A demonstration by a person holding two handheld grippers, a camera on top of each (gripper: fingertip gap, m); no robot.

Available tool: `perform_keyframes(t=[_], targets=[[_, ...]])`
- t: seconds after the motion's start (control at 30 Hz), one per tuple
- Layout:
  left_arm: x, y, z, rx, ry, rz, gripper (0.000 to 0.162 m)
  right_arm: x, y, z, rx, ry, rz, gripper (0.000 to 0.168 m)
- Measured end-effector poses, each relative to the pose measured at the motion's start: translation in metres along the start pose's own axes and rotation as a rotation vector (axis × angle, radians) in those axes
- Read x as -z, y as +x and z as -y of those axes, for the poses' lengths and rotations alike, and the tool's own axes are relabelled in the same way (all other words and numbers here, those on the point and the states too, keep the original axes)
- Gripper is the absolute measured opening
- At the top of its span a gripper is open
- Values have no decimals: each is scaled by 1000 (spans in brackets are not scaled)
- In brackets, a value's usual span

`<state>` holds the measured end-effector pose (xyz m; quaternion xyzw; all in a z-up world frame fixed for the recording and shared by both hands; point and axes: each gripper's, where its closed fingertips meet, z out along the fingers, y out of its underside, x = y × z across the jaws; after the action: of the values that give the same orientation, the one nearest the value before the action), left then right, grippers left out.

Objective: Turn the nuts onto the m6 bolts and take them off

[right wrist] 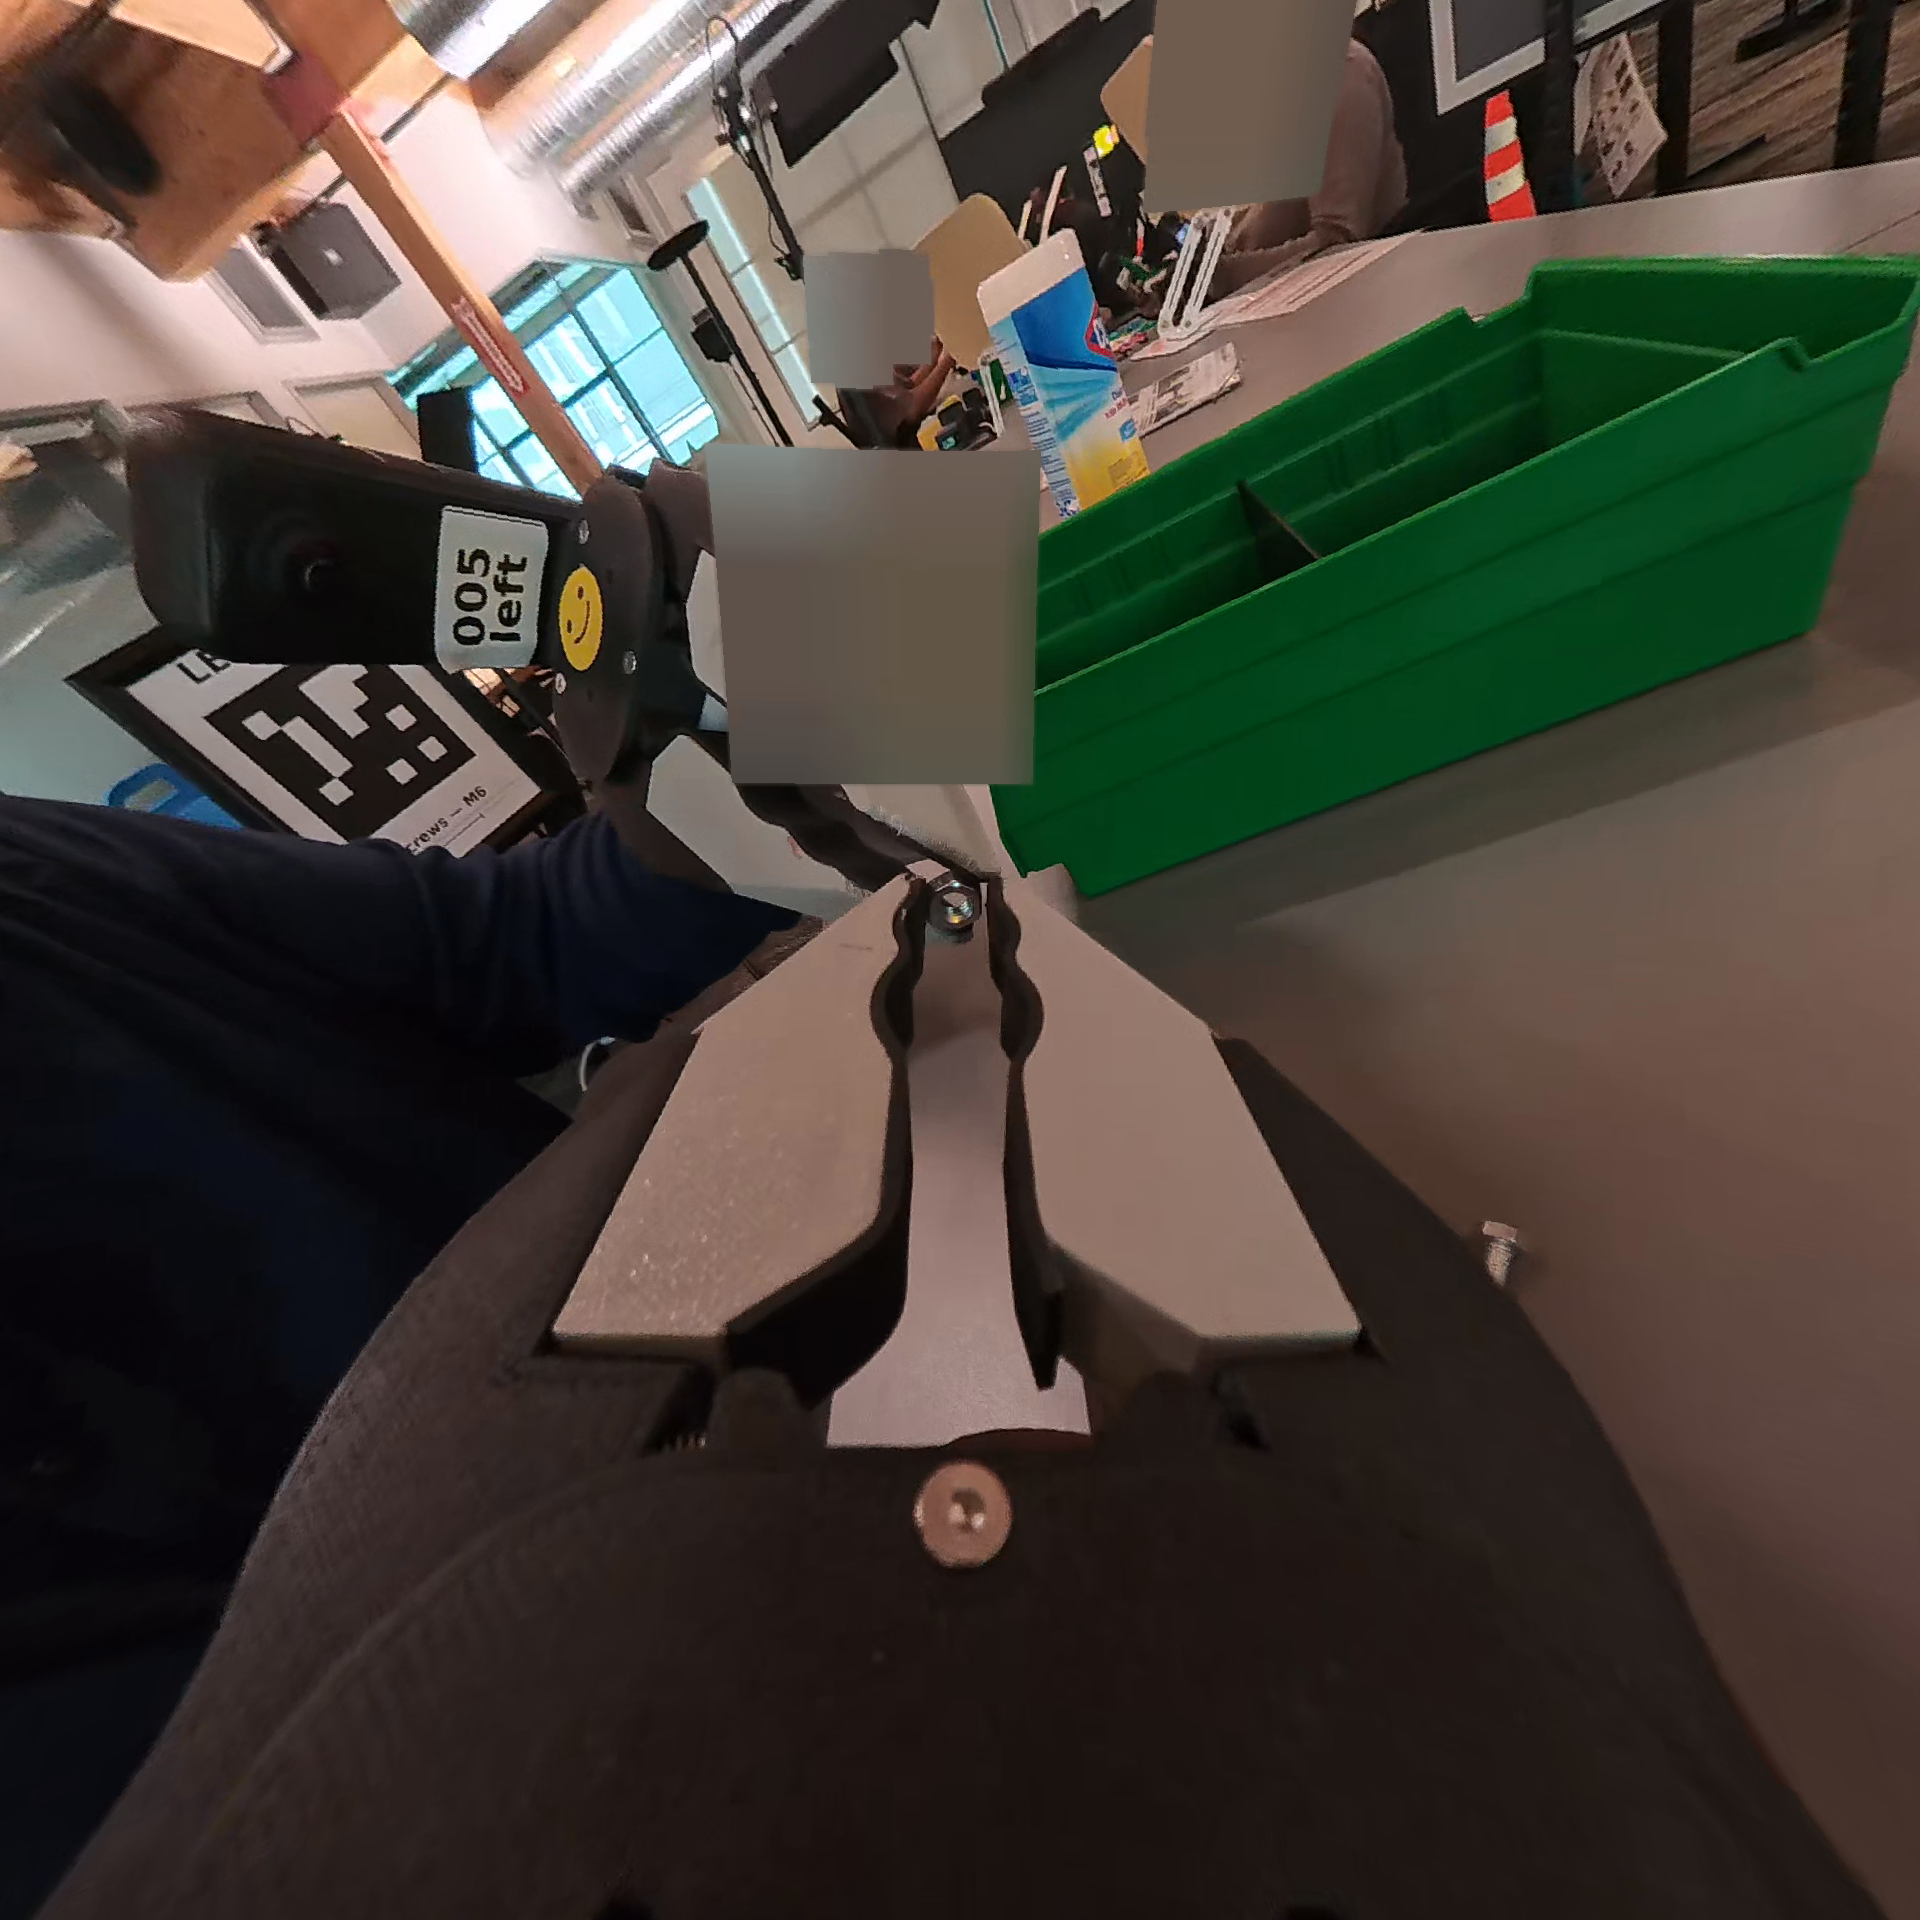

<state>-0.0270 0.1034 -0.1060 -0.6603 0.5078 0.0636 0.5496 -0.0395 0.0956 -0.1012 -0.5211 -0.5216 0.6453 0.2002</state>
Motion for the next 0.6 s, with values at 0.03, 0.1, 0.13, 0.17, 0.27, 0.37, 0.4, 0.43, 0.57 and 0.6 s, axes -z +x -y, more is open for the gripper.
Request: perform_keyframes(t=[0.03, 0.1, 0.13, 0.17, 0.27, 0.37, 0.4, 0.43, 0.57, 0.6], targets=[[0, -1, 0, -2, 6, 13, 9, 0, 0, 1, -12, 7, 9, 8], [0, -3, 1, 2, 17, 29, 8, 1, 0, 2, -46, 21, 32, 8], [-1, -3, 1, 5, 13, 29, 8, 1, 0, 2, -57, 20, 40, 7], [-1, -3, 0, 1, 10, 34, 8, 1, 1, 1, -63, 21, 40, 7], [-3, -4, -1, 22, 10, 49, 8, 1, 3, 2, -60, 23, 22, 7], [-5, -7, -3, 81, 9, 76, 9, 2, 7, 2, -58, 28, -2, 7], [-6, -7, -4, 109, 3, 82, 9, 2, 8, 2, -64, 27, -8, 7], [-5, -7, -6, 133, -2, 92, 8, 3, 12, 1, -71, 21, -25, 7], [9, -13, -14, 232, -36, 153, 20, 5, 38, -19, -13, -93, -195, 7], [16, -16, -18, 258, -49, 186, 21, 5, 46, -27, 25, -143, -258, 7]])
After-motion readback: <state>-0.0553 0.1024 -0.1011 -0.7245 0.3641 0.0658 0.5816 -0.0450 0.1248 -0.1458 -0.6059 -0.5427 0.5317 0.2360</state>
